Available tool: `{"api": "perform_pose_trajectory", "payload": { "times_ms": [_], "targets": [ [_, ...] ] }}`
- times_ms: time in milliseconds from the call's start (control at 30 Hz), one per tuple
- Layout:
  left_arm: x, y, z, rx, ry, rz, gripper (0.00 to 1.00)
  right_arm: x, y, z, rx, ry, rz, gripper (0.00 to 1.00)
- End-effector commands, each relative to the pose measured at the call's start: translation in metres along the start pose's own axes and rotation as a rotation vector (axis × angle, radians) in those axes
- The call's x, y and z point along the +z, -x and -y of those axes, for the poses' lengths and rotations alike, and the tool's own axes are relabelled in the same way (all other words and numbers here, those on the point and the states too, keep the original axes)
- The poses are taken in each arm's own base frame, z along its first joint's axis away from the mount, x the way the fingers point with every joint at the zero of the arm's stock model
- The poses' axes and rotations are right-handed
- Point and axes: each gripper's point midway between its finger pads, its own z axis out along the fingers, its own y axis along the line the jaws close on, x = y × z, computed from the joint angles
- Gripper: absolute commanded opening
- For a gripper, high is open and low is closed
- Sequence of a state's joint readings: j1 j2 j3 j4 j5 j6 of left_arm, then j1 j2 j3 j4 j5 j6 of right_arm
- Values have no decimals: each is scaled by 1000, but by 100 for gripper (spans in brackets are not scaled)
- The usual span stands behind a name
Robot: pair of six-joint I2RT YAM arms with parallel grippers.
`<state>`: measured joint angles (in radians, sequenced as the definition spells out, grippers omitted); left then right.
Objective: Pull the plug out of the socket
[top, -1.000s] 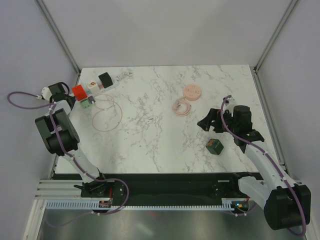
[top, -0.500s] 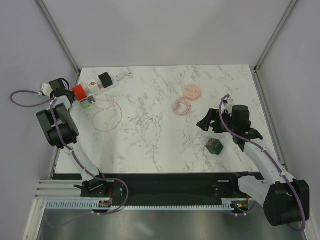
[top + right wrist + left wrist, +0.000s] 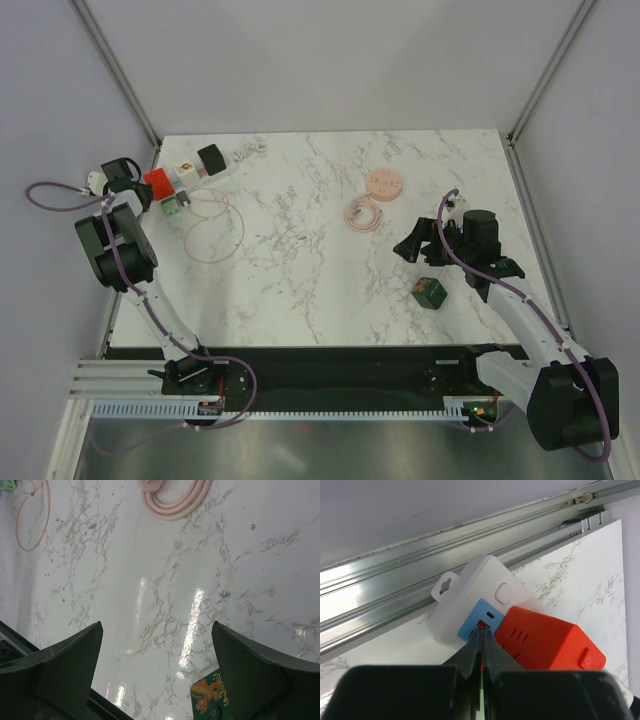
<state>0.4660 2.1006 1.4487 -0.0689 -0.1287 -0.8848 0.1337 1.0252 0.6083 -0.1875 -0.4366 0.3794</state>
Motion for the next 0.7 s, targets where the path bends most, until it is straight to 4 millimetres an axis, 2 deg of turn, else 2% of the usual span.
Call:
{"api": "perform_pose_trajectory", "payload": {
  "times_ms": [0, 167, 367, 400, 467, 500, 567, 667],
  "targets": [
    [19, -16, -45, -169, 119, -138, 3, -1, 17, -5, -36, 10, 50, 98],
    [17, -24, -49, -188, 135, -183, 3, -1, 17, -5, -38, 8, 54, 98],
    [7, -56, -58, -201, 150, -317, 2, -4, 20, -6, -41, 3, 71, 98],
    [3, -66, -69, -202, 173, -342, 2, -5, 20, -6, -42, 3, 73, 98],
    [-6, -69, -69, -195, 166, -353, 2, -6, 20, -7, -44, 7, 76, 98],
    [-12, -79, -81, -192, 191, -372, 2, -7, 21, -8, -46, 9, 80, 98],
    [-23, -81, -81, -186, 178, -385, 2, -7, 20, -7, -44, 7, 81, 98],
    [-44, -106, -99, -174, 206, -446, 2, -6, 19, -6, -41, 4, 78, 98]
  ]
}}
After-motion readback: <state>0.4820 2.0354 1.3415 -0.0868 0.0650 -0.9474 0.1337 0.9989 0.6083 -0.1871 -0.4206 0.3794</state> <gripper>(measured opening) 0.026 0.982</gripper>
